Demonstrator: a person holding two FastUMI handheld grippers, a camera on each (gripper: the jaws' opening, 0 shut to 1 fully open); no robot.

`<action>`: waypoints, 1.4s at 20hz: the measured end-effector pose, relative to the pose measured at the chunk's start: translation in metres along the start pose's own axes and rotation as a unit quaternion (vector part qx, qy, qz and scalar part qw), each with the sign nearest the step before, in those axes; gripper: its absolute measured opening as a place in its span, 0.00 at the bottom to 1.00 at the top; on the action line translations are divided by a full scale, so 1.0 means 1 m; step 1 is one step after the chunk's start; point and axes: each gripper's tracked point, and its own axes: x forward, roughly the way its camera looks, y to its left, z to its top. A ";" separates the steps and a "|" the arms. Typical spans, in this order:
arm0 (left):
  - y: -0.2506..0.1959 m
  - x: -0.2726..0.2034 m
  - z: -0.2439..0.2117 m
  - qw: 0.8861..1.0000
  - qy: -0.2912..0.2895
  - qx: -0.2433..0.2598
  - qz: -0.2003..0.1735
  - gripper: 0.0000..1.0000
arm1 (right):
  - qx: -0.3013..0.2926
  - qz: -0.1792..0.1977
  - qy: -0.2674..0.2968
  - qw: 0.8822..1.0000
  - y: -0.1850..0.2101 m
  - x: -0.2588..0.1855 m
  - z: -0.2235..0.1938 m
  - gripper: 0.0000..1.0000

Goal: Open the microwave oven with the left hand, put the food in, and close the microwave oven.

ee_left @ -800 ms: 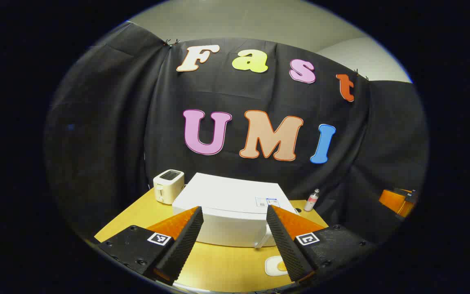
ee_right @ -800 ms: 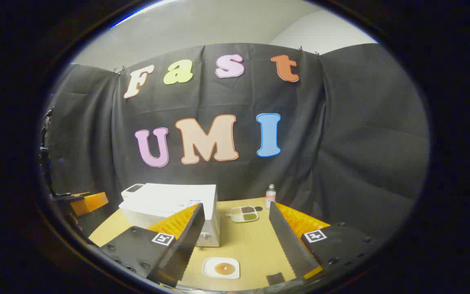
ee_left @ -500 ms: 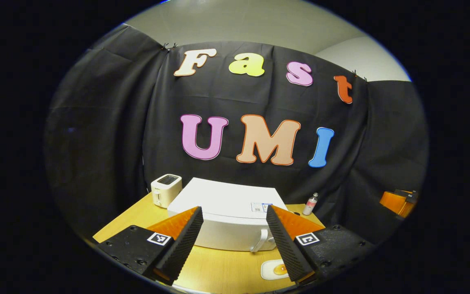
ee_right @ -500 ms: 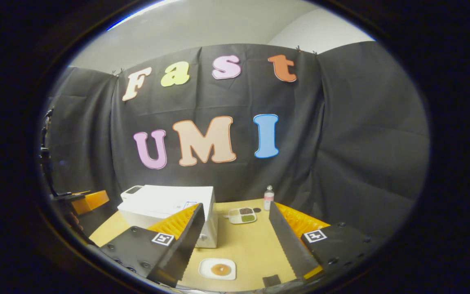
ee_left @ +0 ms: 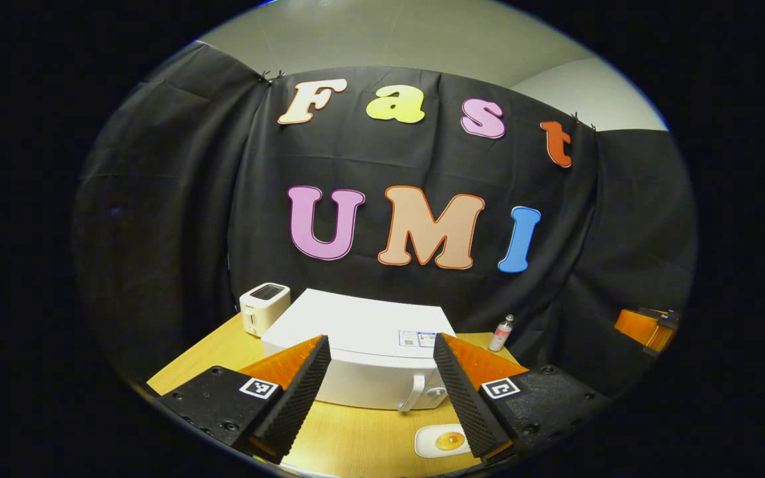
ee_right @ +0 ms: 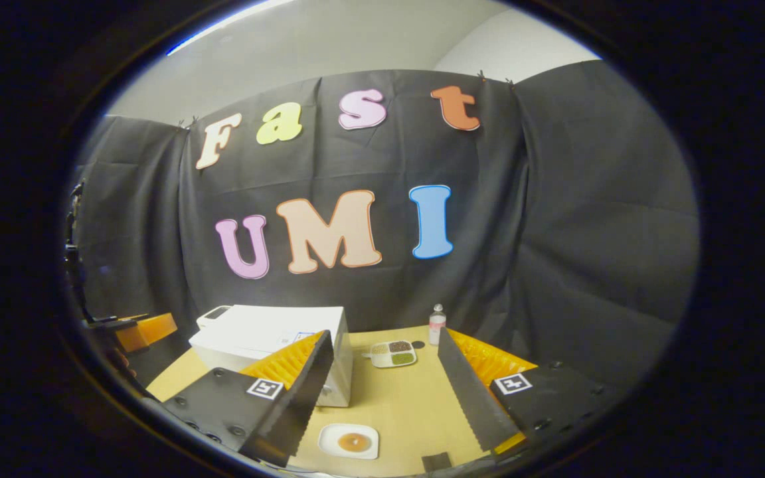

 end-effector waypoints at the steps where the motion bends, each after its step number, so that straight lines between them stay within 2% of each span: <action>1: -0.001 0.000 -0.001 1.000 0.002 -0.003 0.000 0.95 | -0.001 0.001 0.001 1.000 -0.002 0.001 -0.001 0.92; 5: -0.001 0.004 -0.018 1.000 0.017 0.000 0.002 0.95 | 0.006 0.007 0.003 1.000 -0.004 0.001 -0.001 0.92; 6: 0.000 0.007 -0.029 1.000 0.025 0.010 0.005 0.92 | 0.007 0.008 0.004 1.000 -0.005 0.001 -0.002 0.92; 7: 0.002 0.010 -0.040 0.999 0.035 0.022 0.008 0.95 | 0.009 0.007 0.006 1.000 -0.006 0.001 -0.004 0.92; 9: 0.002 0.014 -0.063 0.998 0.052 0.034 0.005 0.95 | 0.014 0.006 0.011 1.000 -0.008 0.000 -0.006 0.92; 13: 0.000 0.017 -0.119 0.994 0.102 0.020 -0.016 0.96 | 0.004 0.001 0.008 1.000 -0.011 -0.006 -0.007 0.92; 16: -0.004 0.022 -0.162 0.990 0.134 -0.001 -0.040 0.96 | 0.000 -0.009 0.011 1.000 -0.016 -0.012 -0.013 0.92; 19: -0.003 0.033 -0.201 0.985 0.166 -0.005 -0.049 0.95 | 0.001 -0.025 0.016 1.000 -0.024 -0.019 -0.023 0.92; 28: -0.023 0.080 -0.281 0.967 0.240 0.030 -0.080 0.95 | 0.023 -0.081 0.032 0.996 -0.035 -0.039 -0.048 0.92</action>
